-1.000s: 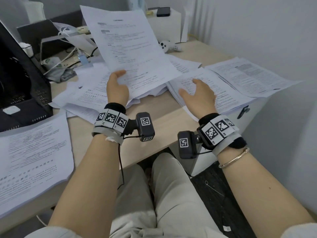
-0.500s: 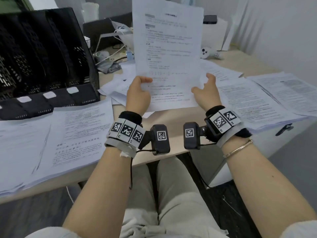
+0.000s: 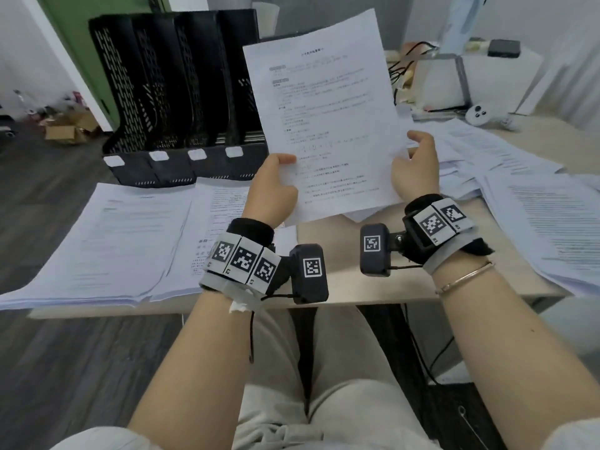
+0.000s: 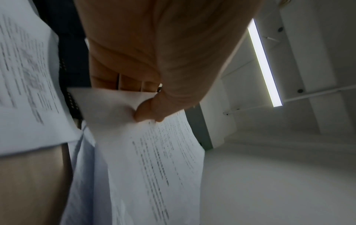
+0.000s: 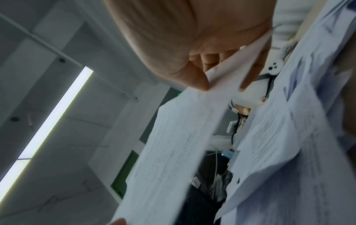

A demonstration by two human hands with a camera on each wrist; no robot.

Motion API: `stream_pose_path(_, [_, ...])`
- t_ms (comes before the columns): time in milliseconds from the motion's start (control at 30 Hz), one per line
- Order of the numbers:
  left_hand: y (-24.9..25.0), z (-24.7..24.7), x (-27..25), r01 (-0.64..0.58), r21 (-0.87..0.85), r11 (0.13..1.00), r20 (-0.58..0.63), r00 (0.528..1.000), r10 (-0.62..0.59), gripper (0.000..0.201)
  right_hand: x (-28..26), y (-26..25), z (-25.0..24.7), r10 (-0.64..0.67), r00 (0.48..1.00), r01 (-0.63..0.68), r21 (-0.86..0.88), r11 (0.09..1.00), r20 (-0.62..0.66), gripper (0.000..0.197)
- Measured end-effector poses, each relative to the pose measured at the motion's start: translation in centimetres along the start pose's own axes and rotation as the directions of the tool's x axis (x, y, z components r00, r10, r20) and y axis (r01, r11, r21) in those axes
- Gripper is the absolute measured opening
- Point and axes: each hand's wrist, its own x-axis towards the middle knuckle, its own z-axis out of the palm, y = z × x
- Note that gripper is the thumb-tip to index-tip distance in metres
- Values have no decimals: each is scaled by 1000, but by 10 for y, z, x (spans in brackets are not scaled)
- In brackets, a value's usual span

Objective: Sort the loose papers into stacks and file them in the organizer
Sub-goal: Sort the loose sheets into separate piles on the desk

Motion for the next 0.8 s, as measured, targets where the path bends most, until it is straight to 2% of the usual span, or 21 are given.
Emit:
stream_pose_path(133, [-18, -30, 1, 65, 16, 998, -92, 994, -63, 59, -9, -17, 31, -58, 993, 54, 39, 998, 100, 49])
stream_pose_path(300, [-40, -77, 4, 141, 23, 990, -254, 958, -131, 62, -27, -44, 68, -155, 953, 138, 82, 987, 260, 48])
stream_pose_path(400, [-53, -108, 4, 169, 43, 985, -364, 921, -142, 61, -41, -60, 93, -204, 914, 177, 108, 978, 351, 47])
stream_pose_path(533, [-63, -141, -3, 196, 45, 979, -487, 860, -150, 60, -52, -74, 123, -247, 868, 214, 124, 969, 430, 58])
stream_pose_path(667, [-77, -170, -17, 225, 69, 972, -553, 819, -151, 56, -61, -90, 146, -282, 792, 275, 95, 957, 541, 59])
stream_pose_path(800, [-98, -195, -31, 328, 61, 943, -608, 761, -226, 57, -72, -98, 172, -273, 737, 313, 47, 949, 618, 53])
